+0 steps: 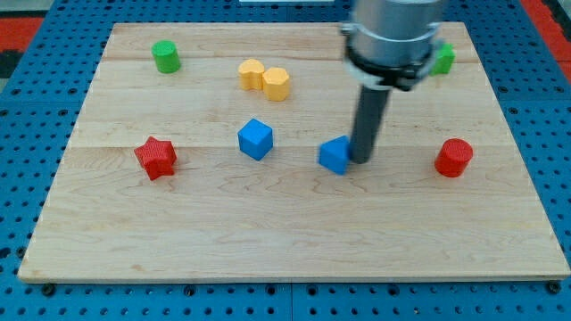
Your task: Place your arm to the top right of the red circle
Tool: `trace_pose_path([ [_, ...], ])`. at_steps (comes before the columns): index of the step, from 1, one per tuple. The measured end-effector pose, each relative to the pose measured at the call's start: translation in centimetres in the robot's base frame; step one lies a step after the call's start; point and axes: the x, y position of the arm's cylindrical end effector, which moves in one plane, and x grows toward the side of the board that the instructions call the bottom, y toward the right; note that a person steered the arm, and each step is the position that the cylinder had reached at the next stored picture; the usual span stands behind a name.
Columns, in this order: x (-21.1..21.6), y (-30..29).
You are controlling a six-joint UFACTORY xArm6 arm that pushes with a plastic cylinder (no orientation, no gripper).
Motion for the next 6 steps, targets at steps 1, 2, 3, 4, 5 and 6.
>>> trace_pose_path([
  [1,-0.2,-5.7],
  [2,-0.1,-4.3],
  [3,0.1,-2.3],
  [4,-2.5,0.3],
  [5,-3.6,5.8],
  [6,-2.9,14.5],
])
